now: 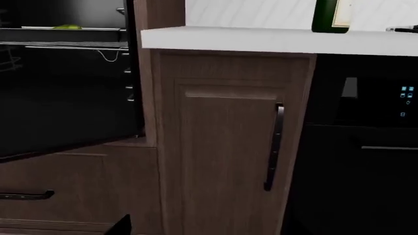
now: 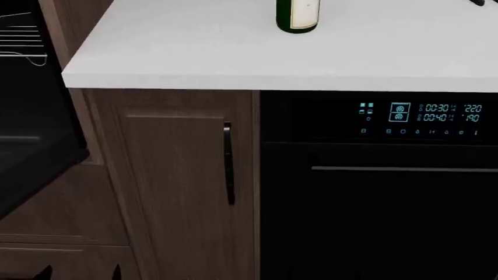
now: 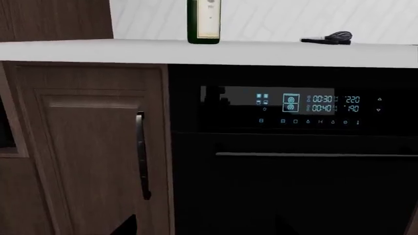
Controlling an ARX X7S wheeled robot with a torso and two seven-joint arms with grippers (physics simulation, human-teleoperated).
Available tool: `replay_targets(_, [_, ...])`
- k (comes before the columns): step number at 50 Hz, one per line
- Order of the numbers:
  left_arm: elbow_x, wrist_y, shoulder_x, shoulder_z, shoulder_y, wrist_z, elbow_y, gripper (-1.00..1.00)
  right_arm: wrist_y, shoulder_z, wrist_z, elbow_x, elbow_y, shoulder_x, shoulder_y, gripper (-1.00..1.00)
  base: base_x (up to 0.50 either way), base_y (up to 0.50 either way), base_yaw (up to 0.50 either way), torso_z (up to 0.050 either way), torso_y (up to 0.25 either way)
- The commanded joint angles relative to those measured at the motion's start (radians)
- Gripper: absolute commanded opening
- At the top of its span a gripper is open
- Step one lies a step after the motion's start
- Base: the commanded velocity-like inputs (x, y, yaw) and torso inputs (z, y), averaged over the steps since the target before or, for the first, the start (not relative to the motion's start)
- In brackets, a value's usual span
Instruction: Close the oven door
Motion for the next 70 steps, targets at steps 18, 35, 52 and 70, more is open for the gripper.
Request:
replay_targets(18, [-0.034, -0.015, -0.038, 0.049, -0.009, -0.038, -0.004, 1.0, -0.012, -0.037, 0.037, 0.047, 0.004, 0.035, 0.001, 1.0, 0.0, 0.0, 0.0, -0.05, 0.0])
replay_targets(35, [-0.039, -0.002, -0.058, 0.085, -0.009, -0.043, -0.009, 1.0, -0.017, -0.061, 0.058, 0.054, 0.015, 0.052, 0.007, 1.0, 0.0, 0.0, 0.0, -0.05, 0.0])
replay_targets(52, [-0.044, 0.004, -0.069, 0.098, -0.007, -0.069, -0.004, 1.0, -0.012, -0.074, 0.079, 0.068, 0.0, 0.066, 0.004, 1.0, 0.0, 0.0, 0.0, -0.05, 0.0])
replay_targets(70, [-0.055, 0.006, -0.081, 0.111, -0.009, -0.084, -0.004, 1.0, -0.022, -0.099, 0.095, 0.064, 0.01, 0.078, 0.01, 1.0, 0.0, 0.0, 0.0, -0.05, 0.0])
